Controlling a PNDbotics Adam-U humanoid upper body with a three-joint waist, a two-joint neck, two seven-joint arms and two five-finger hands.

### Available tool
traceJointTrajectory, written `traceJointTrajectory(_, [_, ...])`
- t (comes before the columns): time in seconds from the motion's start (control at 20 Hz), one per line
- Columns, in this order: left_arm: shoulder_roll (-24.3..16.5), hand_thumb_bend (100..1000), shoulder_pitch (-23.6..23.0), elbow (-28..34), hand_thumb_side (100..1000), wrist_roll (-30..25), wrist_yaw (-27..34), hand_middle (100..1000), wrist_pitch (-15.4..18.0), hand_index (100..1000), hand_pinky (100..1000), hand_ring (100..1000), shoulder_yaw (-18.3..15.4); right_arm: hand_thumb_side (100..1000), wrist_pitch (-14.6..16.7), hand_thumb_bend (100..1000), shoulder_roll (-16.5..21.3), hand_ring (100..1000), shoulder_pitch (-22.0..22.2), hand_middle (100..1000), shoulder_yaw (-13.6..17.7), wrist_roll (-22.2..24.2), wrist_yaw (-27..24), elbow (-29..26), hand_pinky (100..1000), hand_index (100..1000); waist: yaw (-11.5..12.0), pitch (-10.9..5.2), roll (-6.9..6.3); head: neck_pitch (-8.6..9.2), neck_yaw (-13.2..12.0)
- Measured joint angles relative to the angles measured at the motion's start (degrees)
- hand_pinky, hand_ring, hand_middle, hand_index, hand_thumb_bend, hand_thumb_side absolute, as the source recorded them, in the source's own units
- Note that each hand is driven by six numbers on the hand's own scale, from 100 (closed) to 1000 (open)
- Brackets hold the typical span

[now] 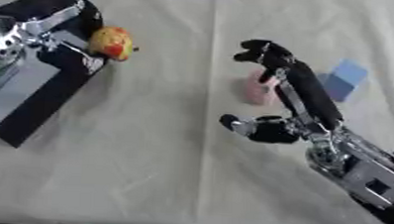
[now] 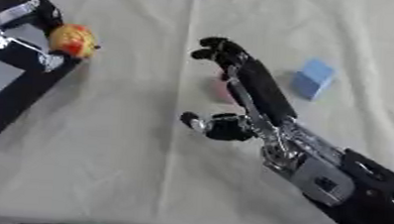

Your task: Pick up the objects with one hand, pass them to the other hand, and then place them into the box on the other side of the table.

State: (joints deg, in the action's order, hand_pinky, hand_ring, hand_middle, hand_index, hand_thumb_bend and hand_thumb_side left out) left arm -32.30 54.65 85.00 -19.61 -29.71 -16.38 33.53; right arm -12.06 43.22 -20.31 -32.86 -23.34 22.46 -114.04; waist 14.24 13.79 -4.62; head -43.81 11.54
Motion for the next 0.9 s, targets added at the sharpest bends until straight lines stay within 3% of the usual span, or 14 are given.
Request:
traceJointTrajectory(0.65, [-3.7, 119, -3.9, 0.9, 104, 1.6, 3.3, 401, -2.2, 368, 731, 570, -4.5, 100, 0.3, 683, 0.0, 828, 0.0, 839, 0.0, -0.3, 0.5, 0.0, 524, 788, -0.1, 0.00, 0.07, 0.00, -2.0])
traceJointTrajectory(0.9, [-5.2, 117, -4.6, 2.2, 102, 2.6, 5.1, 400, -3.9, 367, 732, 569, -6.2, 100, 0.1, 683, 0.0, 824, 0.1, 838, 0.0, -0.5, 0.7, 0.0, 524, 787, -0.2, 0.01, 0.45, 0.00, -2.8])
